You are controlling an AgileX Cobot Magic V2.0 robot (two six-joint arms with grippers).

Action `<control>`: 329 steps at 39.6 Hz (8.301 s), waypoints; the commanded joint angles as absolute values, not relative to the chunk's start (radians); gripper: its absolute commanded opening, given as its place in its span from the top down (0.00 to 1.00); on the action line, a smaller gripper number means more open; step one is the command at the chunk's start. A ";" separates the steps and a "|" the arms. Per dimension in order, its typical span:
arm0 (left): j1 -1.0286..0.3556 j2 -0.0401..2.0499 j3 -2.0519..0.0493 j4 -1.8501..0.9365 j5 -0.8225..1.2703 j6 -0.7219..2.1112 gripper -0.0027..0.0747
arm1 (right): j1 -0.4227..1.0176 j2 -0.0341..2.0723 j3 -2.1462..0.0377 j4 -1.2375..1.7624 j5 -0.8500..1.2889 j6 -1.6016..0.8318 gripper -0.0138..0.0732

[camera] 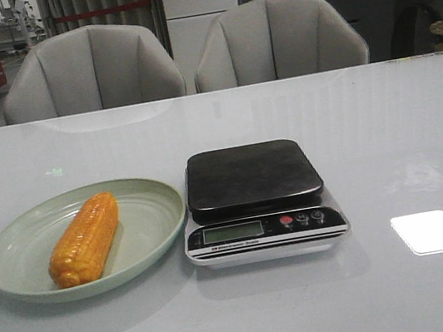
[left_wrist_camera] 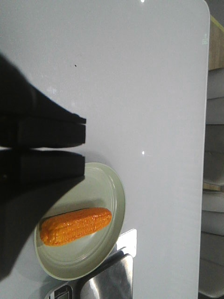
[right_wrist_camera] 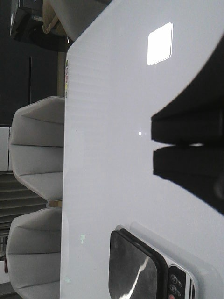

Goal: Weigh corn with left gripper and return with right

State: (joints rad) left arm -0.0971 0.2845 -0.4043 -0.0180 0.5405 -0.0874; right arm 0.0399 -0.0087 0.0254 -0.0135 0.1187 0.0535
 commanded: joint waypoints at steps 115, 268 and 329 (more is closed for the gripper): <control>-0.505 1.703 -1.266 -0.204 0.617 -0.092 0.82 | 0.037 -0.029 0.037 -0.020 0.038 0.052 0.65; -0.653 -0.001 -0.399 0.026 0.518 -0.065 0.82 | 0.038 0.420 -0.428 -0.019 0.198 0.148 0.65; -0.653 -0.001 -0.399 0.026 0.518 -0.065 0.82 | 0.509 1.381 -1.167 0.020 0.662 0.358 0.14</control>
